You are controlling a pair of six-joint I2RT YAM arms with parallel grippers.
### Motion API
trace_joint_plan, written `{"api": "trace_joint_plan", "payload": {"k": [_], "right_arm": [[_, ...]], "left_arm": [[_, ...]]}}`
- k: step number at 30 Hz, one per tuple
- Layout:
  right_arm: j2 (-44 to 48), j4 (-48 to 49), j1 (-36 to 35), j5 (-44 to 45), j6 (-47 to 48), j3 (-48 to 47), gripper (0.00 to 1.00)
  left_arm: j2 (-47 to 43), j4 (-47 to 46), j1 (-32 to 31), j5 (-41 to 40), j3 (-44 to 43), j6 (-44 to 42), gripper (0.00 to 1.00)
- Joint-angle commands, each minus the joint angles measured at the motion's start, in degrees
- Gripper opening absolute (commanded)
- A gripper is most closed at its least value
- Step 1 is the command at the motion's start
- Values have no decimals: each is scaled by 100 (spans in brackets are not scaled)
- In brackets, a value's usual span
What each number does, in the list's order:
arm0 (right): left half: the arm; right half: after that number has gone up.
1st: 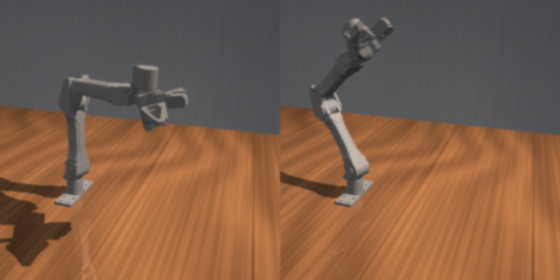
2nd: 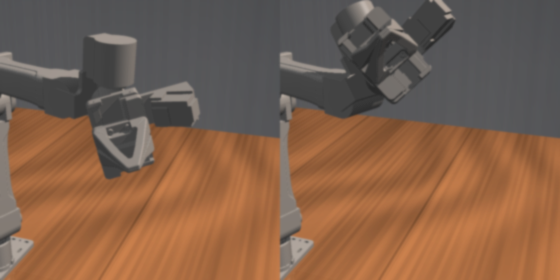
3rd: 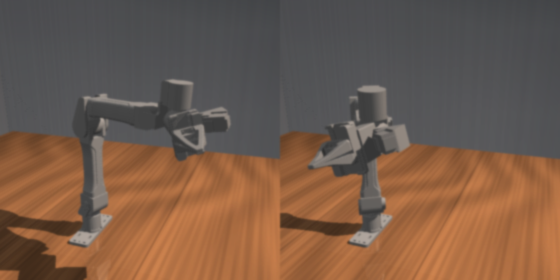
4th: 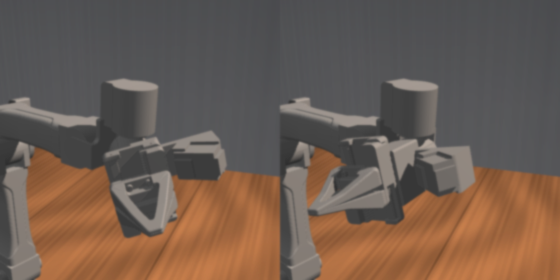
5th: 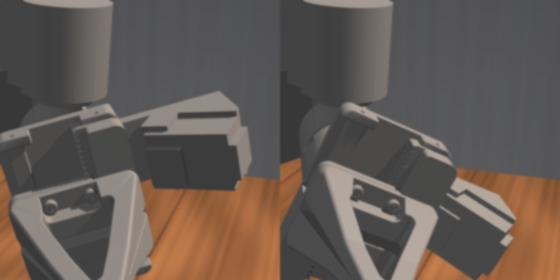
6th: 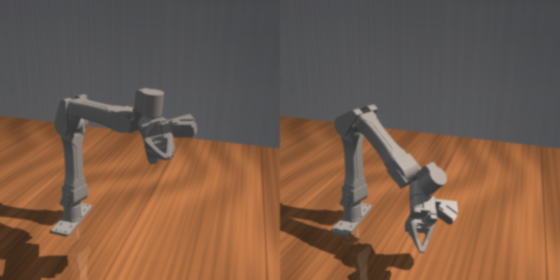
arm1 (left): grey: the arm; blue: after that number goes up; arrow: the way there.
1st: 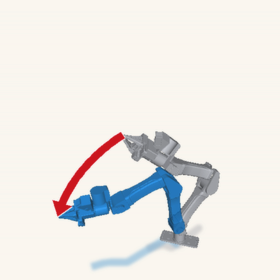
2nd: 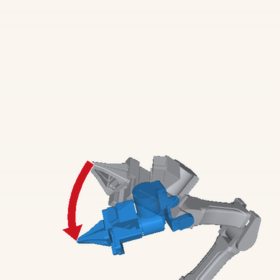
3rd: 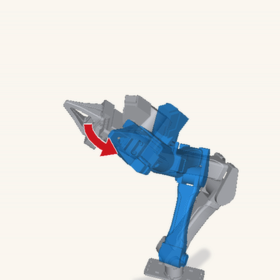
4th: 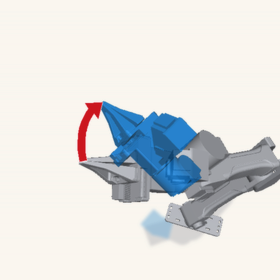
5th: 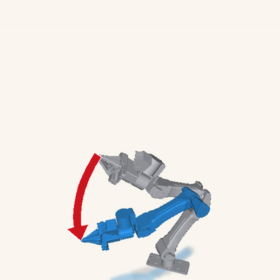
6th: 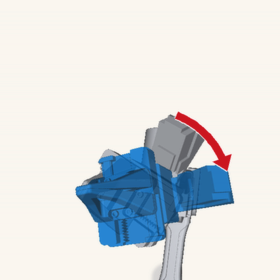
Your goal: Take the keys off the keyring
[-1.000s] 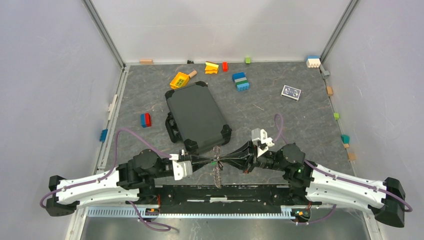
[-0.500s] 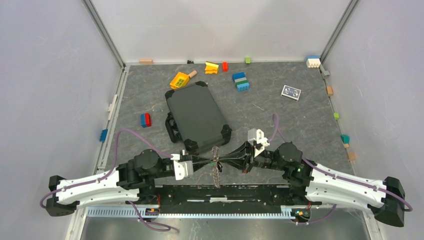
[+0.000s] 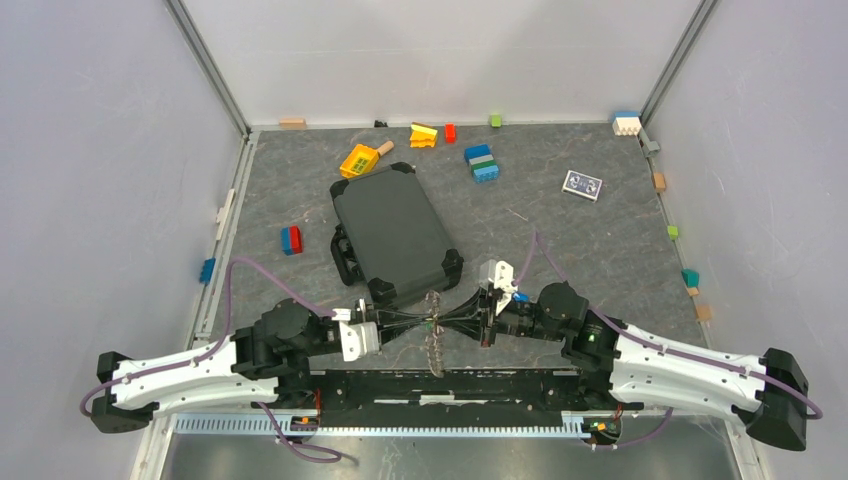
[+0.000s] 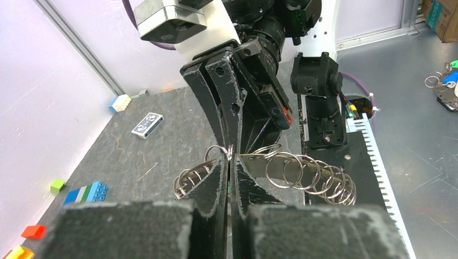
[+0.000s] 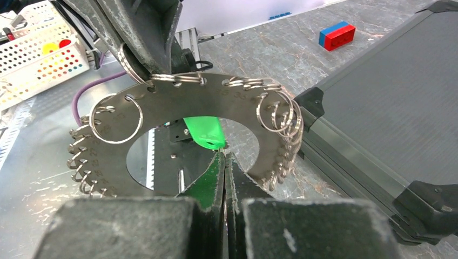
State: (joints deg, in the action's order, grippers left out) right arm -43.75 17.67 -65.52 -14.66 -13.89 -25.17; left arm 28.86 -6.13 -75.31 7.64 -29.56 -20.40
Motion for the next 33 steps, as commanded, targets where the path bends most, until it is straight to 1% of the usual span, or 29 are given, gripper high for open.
{"api": "trace_joint_plan", "payload": {"k": [1, 6, 9, 15, 16, 18, 21, 24, 28, 30, 31, 33], "right_arm": [[229, -135, 2, 400, 247, -264, 0], [700, -550, -1, 1199, 583, -166, 0], [1036, -799, 4, 1928, 658, -62, 0], [1649, -1288, 4, 3563, 339, 365, 0], [1653, -1463, 4, 3786, 229, 405, 0], [1520, -1962, 3, 4387, -101, 472, 0], [996, -2622, -1, 4843, -560, 554, 0], [550, -2898, -1, 5208, -933, 662, 0], [303, -2969, 21, 5672, -1134, 827, 0], [170, -3017, 45, 5770, -1201, 847, 0], [83, -3059, 63, 5822, -1246, 829, 2], [-39, -3142, 91, 5875, -1300, 772, 18]], "left_arm": [[-103, -467, -9, 4, -62, -89, 2], [-195, -350, -10, -162, 4, -22, 2], [-214, -264, -10, -295, 59, 68, 2], [-83, -185, -10, -738, 268, 418, 2], [-17, -207, -9, -972, 318, 539, 2], [116, -292, -9, -1248, 415, 734, 2], [315, -772, -10, -1598, 717, 1073, 2], [581, -1215, -9, -1890, 938, 1320, 2], [1062, -1219, -10, -2091, 880, 1523, 2], [1243, -1157, -10, -2223, 826, 1598, 2], [1297, -1145, -5, -2280, 809, 1632, 2], [1437, -1151, -8, -2356, 803, 1688, 2]]}}
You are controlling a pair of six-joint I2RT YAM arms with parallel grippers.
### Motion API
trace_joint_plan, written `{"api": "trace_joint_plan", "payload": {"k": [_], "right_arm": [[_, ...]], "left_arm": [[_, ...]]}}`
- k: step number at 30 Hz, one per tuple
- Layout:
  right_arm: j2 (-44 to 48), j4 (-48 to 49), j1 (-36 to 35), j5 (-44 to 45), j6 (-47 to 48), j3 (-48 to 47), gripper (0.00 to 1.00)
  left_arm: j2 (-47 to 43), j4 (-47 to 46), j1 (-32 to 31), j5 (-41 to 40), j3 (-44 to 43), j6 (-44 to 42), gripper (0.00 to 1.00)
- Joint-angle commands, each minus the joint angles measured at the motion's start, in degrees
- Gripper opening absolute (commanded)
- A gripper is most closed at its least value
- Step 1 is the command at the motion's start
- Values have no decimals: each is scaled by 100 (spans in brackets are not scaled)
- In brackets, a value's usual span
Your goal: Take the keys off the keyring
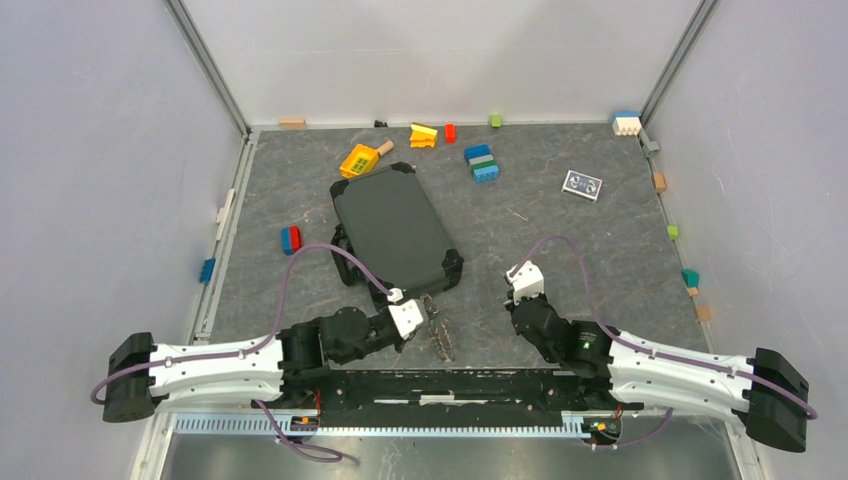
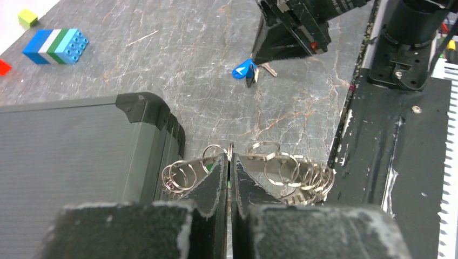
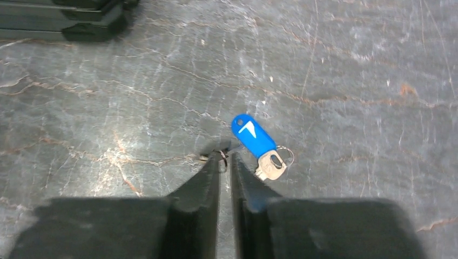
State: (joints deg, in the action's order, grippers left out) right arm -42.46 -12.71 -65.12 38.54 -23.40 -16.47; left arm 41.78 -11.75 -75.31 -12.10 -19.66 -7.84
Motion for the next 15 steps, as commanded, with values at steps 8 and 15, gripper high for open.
{"api": "trace_joint_plan", "payload": {"k": [8, 15], "right_arm": [[-87, -119, 114, 543, -102, -272, 47], [295, -200, 173, 108, 93, -618, 58]], "left_arm": [[690, -878, 3, -804, -179, 661, 15], [1390, -747, 133, -1030, -614, 735, 43]]}}
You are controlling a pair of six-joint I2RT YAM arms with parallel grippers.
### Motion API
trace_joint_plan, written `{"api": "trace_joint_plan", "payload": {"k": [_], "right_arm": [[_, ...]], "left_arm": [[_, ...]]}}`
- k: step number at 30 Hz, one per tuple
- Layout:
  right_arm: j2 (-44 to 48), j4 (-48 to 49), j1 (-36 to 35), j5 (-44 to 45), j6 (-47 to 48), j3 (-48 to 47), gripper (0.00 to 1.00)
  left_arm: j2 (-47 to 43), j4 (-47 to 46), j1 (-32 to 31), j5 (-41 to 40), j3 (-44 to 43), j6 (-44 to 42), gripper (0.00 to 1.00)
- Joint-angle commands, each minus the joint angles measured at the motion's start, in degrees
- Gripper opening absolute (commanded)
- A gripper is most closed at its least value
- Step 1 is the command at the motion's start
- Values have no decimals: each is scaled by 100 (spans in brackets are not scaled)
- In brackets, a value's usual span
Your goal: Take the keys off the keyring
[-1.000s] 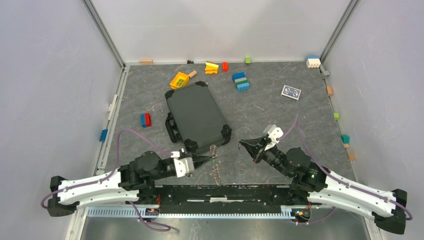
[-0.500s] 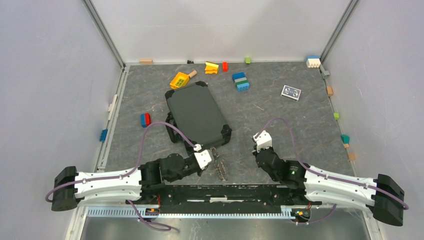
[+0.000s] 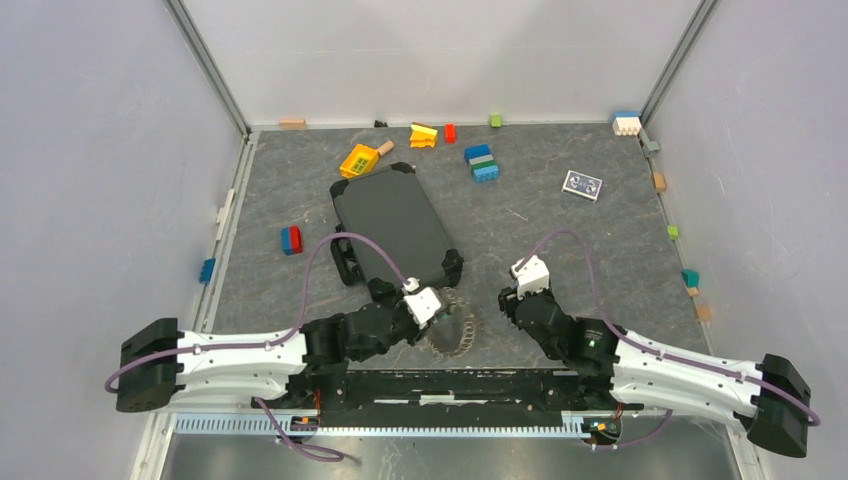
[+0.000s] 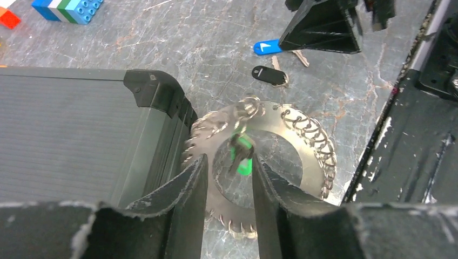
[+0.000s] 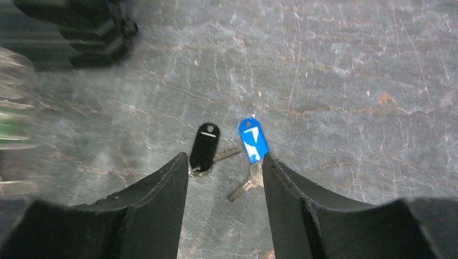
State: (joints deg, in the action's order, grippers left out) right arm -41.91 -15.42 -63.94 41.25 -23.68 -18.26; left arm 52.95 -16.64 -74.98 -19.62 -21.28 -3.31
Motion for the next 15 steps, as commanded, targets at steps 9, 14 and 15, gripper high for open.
{"api": "trace_joint_plan", "payload": {"k": [9, 14, 15], "right_arm": [[380, -480, 244, -40, 186, -1110, 74], [40, -805, 906, -753, 533, -1448, 84], [-73, -881, 1105, -1017, 584, -1517, 84]], "left_arm": [[344, 299, 485, -458, -776, 884, 77], [44, 1425, 676, -1228, -1179, 1514, 100], [8, 1807, 756, -1303, -1306, 1671, 100]]}}
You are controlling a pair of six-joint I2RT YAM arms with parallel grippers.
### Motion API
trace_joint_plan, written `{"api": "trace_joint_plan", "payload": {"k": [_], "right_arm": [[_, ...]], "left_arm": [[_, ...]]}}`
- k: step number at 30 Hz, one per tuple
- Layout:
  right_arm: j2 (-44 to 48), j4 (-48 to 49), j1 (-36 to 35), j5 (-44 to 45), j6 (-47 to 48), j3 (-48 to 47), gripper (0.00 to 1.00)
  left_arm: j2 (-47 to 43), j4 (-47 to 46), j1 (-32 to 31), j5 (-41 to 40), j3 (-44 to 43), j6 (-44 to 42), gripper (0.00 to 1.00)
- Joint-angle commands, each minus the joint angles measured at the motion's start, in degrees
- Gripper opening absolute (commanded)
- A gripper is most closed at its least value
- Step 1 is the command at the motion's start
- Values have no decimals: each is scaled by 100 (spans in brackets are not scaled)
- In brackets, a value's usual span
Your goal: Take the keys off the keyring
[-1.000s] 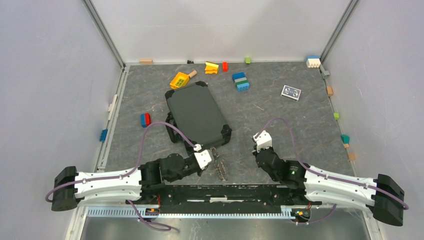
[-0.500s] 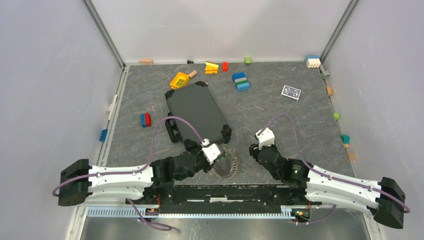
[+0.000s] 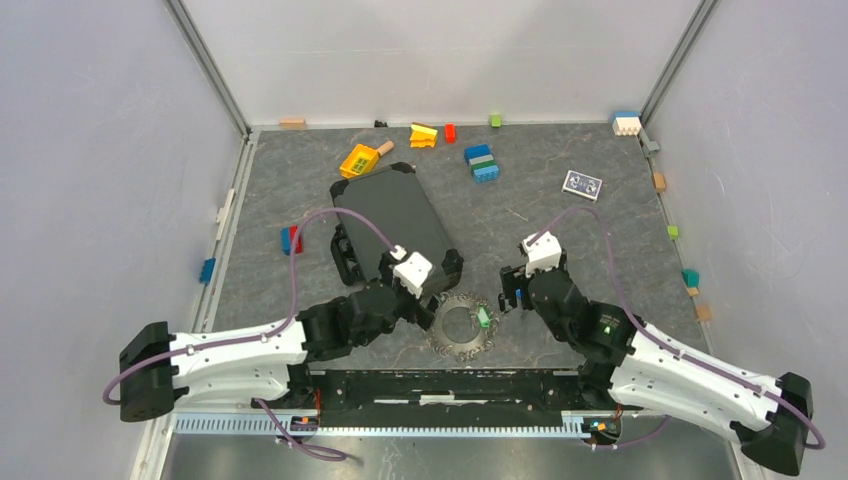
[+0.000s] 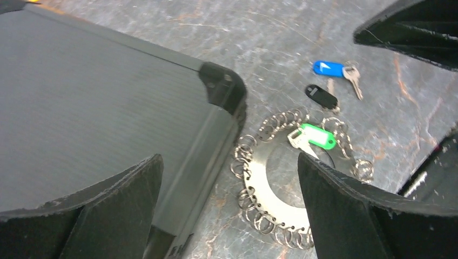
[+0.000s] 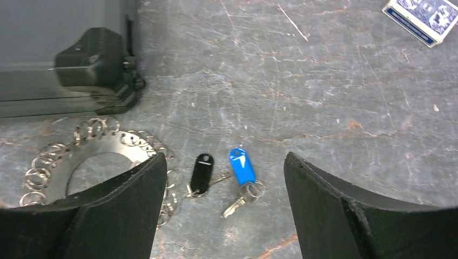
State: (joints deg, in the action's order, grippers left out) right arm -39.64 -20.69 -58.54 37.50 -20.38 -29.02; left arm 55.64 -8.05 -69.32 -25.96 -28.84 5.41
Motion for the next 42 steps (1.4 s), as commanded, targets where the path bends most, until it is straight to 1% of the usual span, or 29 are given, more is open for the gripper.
{"api": "trace_joint_plan", "payload": {"k": [1, 5, 7, 11, 14, 16, 17, 19, 20, 25, 26, 31, 36, 42], "right_arm": [[-444, -382, 802, -851, 306, -508, 84], [-752, -219, 1486, -1771, 436, -595, 84], [-820, -99, 1882, -2278, 414, -622, 85], [-766, 95, 2735, -3328, 306, -563, 85], [-673, 213, 3392, -4200, 142, -396, 86], [-518, 279, 3642, -4485, 54, -301, 88], [-429, 293, 3680, -4467, 46, -269, 90], [-202, 281, 3684, -4304, 89, -195, 97], [-84, 282, 3686, -4246, 140, -156, 98], [209, -18, 3684, -3787, 405, -256, 98], [244, -109, 3683, -3563, 475, -299, 98], [466, -310, 3685, -3018, 752, -359, 98], [802, -589, 3684, -2208, 761, -359, 98], [1309, -589, 3684, -2067, 926, -118, 98]], "left_arm": [[-283, 1310, 300, -655, -701, 947, 100], [-413, 2470, 1037, -266, -1201, 1484, 100], [-643, 2779, 1480, 86, -1305, 1628, 100], [-1104, 3429, 2245, 165, -1450, 1928, 100], [-1110, 4130, 2927, 538, -1672, 2003, 100], [-1143, 4450, 3053, 493, -1778, 2017, 100], [-1203, 4537, 3056, 423, -1804, 1993, 100], [-1358, 4711, 3055, 253, -1818, 1990, 100], [-1444, 4795, 3056, 200, -1803, 2006, 100], [-1819, 5075, 3054, 153, -1600, 2071, 100], [-1852, 5121, 3056, 144, -1554, 2096, 100], [-1889, 5075, 3053, 40, -1484, 2184, 100], [-1854, 5042, 3049, -119, -1480, 2206, 100], [-2071, 5014, 3047, 63, -1472, 2197, 100]]}}
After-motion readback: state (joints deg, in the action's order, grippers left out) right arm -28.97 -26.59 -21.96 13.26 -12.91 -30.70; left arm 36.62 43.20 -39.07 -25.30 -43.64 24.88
